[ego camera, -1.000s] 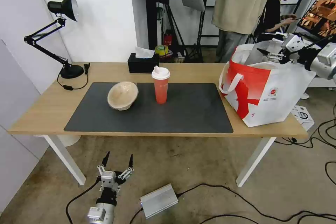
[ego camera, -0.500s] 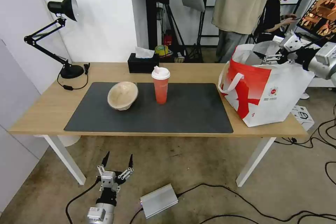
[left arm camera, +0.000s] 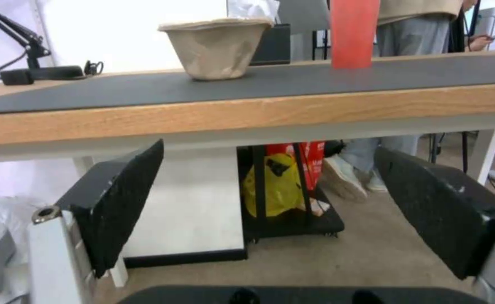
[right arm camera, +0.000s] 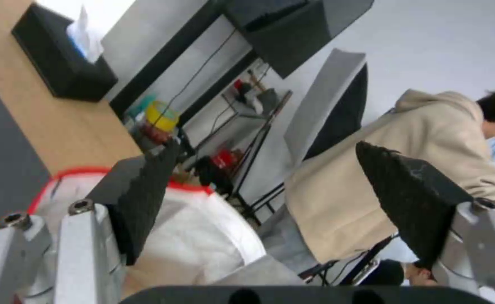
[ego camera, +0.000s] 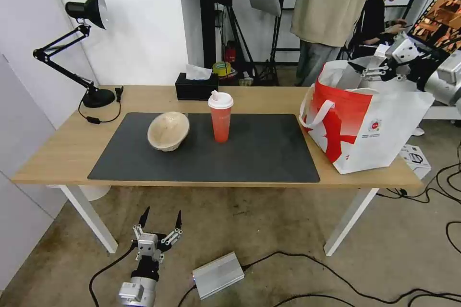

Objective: Pick up the trash from the table and place it into the takeout bag.

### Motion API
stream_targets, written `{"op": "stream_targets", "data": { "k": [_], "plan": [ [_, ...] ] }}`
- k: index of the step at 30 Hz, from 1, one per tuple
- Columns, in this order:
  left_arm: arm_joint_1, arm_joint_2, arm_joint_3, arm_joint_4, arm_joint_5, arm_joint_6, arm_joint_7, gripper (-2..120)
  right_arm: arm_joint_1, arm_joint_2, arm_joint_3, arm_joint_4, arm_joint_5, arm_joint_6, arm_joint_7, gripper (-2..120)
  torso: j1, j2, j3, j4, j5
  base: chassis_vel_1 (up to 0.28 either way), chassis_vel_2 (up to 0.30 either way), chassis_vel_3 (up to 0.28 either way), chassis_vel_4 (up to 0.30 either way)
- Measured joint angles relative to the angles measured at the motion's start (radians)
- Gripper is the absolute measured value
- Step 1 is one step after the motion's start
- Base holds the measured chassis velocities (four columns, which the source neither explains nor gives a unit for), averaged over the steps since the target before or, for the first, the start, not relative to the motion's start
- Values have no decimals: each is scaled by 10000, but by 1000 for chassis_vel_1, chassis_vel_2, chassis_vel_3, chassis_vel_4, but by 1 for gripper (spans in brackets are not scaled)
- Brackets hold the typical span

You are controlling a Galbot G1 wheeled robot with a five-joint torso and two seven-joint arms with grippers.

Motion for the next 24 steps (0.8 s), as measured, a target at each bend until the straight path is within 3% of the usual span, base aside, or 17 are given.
{"op": "stream_targets", "data": {
  "k": [15, 17, 24],
  "plan": [
    [532, 190, -525, -980, -8, 60, 12, 100, -929, -106, 1177, 1731, 1221, -693, 1249, 93, -1, -1, -1, 1, -2, 0, 0, 0, 0],
    [759, 268, -739, -1405, -21, 65, 12, 100, -1304, -136, 1593, 2196, 1672, -905, 1649, 99, -1, -1, -1, 1, 0, 0, 0, 0, 0],
    [1030, 435, -991, -2414, -252, 517, 4, 100, -2696, -144, 2885, 3269, 2715, -1207, 3129, 100, -1, -1, -1, -1, 0, 0, 0, 0, 0]
  ]
}}
